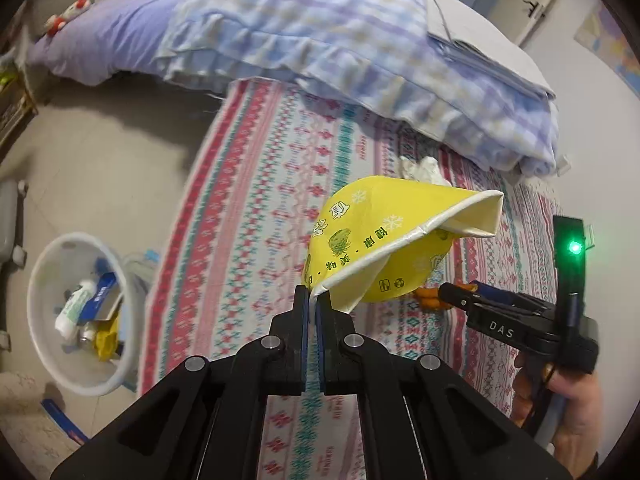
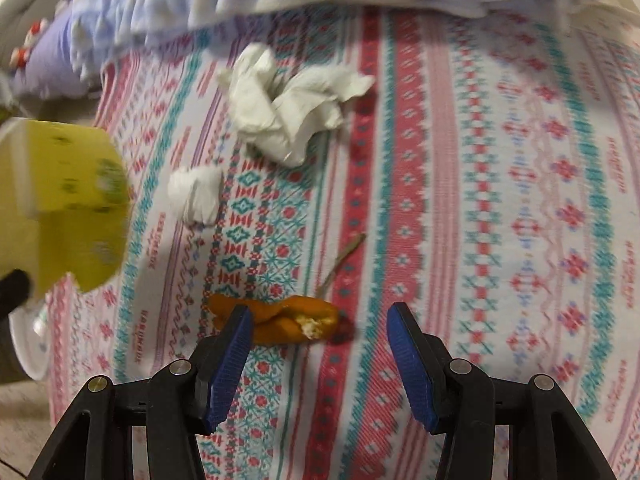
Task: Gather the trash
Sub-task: 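Hold the yellow cup in the left tool while the right tool grasps the orange peel, then carry the cup and peel over the bin and open both tools to drop them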
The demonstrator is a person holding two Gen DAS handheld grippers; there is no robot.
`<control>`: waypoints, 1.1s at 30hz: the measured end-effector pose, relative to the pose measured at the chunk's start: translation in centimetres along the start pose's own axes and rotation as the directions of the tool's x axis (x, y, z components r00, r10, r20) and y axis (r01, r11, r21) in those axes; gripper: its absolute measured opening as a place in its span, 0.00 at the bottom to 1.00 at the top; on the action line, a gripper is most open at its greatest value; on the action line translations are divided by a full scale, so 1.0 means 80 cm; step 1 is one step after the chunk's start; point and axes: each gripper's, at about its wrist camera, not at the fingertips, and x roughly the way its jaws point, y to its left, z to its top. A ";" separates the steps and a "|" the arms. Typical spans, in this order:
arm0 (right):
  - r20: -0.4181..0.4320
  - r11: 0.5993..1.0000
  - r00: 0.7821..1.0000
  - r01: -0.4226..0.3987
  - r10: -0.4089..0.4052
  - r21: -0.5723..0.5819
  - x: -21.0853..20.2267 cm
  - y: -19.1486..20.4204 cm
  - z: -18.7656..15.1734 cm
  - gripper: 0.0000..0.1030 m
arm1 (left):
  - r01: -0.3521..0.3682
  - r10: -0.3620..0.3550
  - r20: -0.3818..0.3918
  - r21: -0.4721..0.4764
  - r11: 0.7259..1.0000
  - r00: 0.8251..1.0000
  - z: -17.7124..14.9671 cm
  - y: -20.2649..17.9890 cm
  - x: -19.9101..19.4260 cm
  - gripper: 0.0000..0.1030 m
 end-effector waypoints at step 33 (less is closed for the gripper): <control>0.156 0.971 0.982 -0.067 0.104 -0.228 -0.053 0.176 -0.041 0.12 | -0.051 0.060 0.079 -0.108 0.993 0.995 -0.045 0.139 -0.076 0.03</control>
